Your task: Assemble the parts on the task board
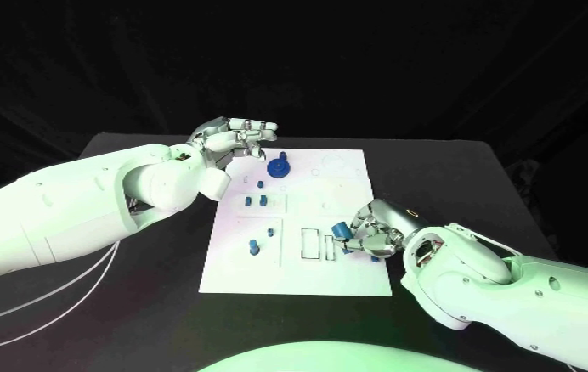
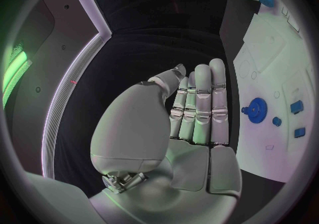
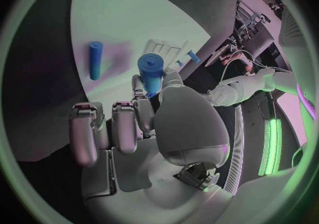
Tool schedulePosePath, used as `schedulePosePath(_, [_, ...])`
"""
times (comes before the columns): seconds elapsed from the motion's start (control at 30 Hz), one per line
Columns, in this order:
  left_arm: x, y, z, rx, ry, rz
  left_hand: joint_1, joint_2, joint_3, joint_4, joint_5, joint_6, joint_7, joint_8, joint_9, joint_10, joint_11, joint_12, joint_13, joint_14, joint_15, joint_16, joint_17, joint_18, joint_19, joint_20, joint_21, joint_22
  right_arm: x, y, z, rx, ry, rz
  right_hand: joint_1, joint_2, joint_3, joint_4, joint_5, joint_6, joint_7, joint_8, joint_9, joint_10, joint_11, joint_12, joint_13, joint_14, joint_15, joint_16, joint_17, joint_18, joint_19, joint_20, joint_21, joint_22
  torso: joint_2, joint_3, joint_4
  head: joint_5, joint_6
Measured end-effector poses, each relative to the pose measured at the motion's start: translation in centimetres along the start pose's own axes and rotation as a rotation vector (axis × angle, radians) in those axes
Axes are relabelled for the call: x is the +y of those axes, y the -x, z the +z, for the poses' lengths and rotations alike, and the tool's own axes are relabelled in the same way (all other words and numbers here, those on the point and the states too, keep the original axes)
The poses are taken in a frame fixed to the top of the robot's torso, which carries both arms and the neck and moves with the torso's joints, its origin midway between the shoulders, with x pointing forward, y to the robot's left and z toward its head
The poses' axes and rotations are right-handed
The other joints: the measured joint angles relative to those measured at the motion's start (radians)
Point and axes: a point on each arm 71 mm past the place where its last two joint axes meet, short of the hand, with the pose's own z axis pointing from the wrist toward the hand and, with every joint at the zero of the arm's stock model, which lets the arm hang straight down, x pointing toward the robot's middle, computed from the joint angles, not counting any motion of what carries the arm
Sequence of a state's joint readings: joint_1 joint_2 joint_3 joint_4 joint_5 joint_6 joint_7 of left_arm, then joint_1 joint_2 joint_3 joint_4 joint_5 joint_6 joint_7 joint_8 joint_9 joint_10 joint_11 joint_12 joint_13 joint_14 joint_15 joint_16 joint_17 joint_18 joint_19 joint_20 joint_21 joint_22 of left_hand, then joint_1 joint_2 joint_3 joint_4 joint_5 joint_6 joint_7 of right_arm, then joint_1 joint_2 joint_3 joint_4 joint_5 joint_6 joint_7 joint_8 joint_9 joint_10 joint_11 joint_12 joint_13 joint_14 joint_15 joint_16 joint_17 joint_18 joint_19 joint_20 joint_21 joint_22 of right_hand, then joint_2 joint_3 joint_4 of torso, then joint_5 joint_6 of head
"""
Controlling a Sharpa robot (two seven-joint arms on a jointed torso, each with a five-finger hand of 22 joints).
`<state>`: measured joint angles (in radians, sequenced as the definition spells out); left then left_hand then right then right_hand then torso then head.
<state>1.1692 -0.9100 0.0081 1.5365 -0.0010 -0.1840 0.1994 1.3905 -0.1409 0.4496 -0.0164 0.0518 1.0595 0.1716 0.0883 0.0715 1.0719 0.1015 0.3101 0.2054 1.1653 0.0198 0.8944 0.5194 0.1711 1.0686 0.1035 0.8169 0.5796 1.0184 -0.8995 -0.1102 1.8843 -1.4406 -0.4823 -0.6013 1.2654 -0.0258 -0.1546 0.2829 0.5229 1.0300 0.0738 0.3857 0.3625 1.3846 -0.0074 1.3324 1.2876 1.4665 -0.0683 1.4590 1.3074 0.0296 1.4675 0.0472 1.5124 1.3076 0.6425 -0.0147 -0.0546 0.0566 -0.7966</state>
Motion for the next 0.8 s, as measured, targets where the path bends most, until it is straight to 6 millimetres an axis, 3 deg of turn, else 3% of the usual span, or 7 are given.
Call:
schedulePosePath(0.4, [0.0,-0.1,0.0,0.003,0.0,-0.001,0.0,0.0,0.0,0.0,0.0,0.0,0.0,0.0,0.0,0.0,0.0,0.0,0.0,0.0,0.0,0.0,0.0,0.0,0.0,0.0,0.0,0.0,2.3,-1.0,0.8,0.046,0.023,0.078,-0.002,0.01,-0.007,0.007,0.003,0.0,0.0,-0.001,0.0,0.0,0.0,0.0,0.0,0.0,0.0,0.0,0.0,0.0,-0.003,-0.003,0.0,0.0,0.002,-0.0004,0.0005,0.003,0.0])
schedulePosePath(0.53, [0.0,-0.1,0.0,0.004,0.0,-0.001,0.0,0.0,0.0,0.0,0.0,0.0,0.0,0.0,0.0,0.0,0.0,0.0,0.0,0.0,0.0,0.0,0.0,0.0,0.0,0.0,0.0,0.0,2.8,-1.5,1.3,0.071,0.024,0.087,-0.037,0.041,-0.03,0.007,-0.064,0.0,0.0,0.008,0.0,0.0,0.0,-0.007,-0.002,0.0,0.0,0.0,0.0,0.0,-0.003,-0.003,0.0,0.0,0.002,-0.0004,0.0005,0.006,-0.001])
schedulePosePath(0.63, [0.0,-0.1,0.0,0.006,0.001,-0.002,0.0,0.0,0.0,0.0,0.0,0.0,0.0,0.0,0.0,0.0,0.0,0.0,0.0,0.0,0.0,0.0,0.0,0.0,0.0,0.0,0.0,0.0,3.0,-1.8,1.6,0.088,0.021,0.088,-0.062,0.042,-0.04,0.007,-0.102,-0.003,-0.004,0.017,0.027,0.0,0.0,-0.007,-0.002,0.0,0.0,0.0,0.0,0.0,-0.003,-0.003,0.0,0.0,0.002,-0.0004,0.0001,0.008,-0.002])
schedulePosePath(0.8, [0.0,-0.2,0.1,0.007,0.001,-0.002,0.0,0.0,0.0,0.0,0.0,0.0,0.0,0.0,0.0,0.0,0.0,0.0,0.0,0.0,0.0,0.0,0.0,0.0,0.0,0.0,0.0,0.0,3.1,-2.1,2.0,0.107,0.014,0.088,-0.079,0.041,-0.057,0.007,-0.137,0.001,-0.008,0.015,0.035,0.0,0.0,-0.007,0.002,0.0,0.0,0.0,0.0,0.0,-0.003,-0.003,0.0,0.0,0.002,-0.0005,-0.0002,0.01,-0.002])
